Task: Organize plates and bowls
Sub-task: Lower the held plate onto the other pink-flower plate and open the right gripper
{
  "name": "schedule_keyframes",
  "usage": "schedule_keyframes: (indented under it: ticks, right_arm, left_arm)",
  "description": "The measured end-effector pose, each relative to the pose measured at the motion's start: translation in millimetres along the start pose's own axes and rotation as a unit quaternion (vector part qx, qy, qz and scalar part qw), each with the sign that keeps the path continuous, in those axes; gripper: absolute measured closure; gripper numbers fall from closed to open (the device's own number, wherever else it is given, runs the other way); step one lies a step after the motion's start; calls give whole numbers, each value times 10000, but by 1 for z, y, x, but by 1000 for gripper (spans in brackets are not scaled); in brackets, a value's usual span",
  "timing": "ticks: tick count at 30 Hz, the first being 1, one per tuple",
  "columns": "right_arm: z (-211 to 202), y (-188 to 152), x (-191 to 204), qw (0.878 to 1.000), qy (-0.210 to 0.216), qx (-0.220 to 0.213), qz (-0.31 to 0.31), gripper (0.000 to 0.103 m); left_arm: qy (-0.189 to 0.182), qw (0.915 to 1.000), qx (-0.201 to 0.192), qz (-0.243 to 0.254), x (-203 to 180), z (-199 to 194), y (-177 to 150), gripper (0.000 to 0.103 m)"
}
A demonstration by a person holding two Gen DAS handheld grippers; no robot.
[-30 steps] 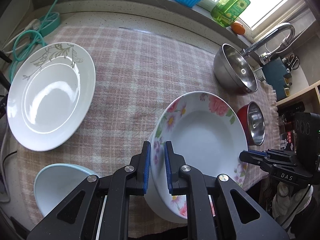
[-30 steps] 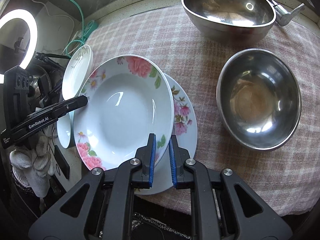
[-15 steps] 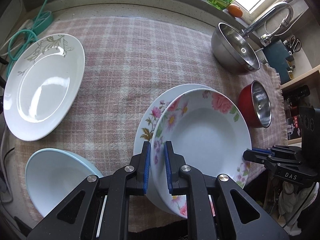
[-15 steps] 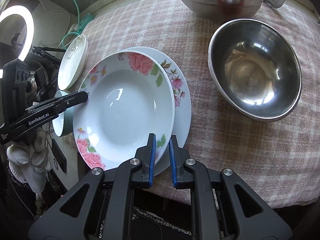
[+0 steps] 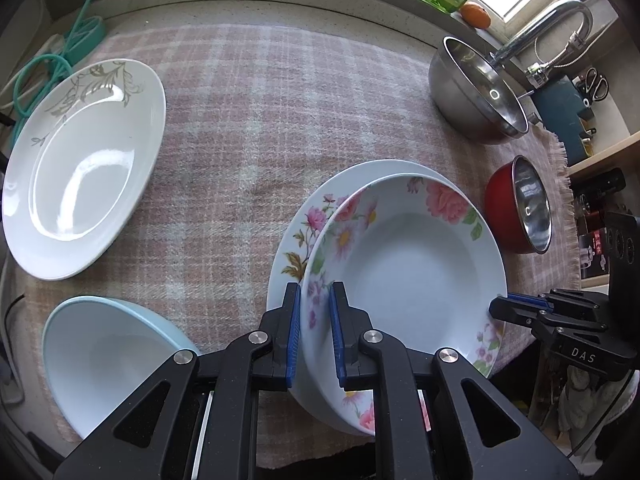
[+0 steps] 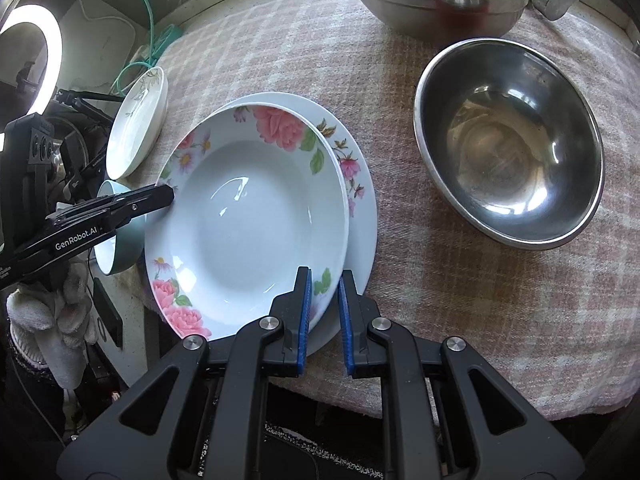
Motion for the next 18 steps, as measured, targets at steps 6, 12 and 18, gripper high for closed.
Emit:
schedule_keyframes:
  ticks: [6, 12, 18]
  right_arm:
    - [0, 1, 1, 10000, -68, 8, -70, 89]
    - [1, 1, 9, 9994, -155, 58, -289, 80]
    - [-3, 2, 12, 9991, -223, 3, -358, 70]
  left_arm:
    - [75, 9999, -41, 65, -1, -1, 2, 91]
    - [41, 10000, -18, 31, 0, -1, 4, 91]
    - [6, 10000, -42, 4, 1, -5, 5, 91]
Point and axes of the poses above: each gripper's, at about its wrist camera, not at the fingertips, and z roughly the way its jaws point, x to its left, y to its top, the point moved 1 cm from there along z, roughly the way its jaws point, and after that the axes turned 1 degree about -x, right-handed, at the moved point
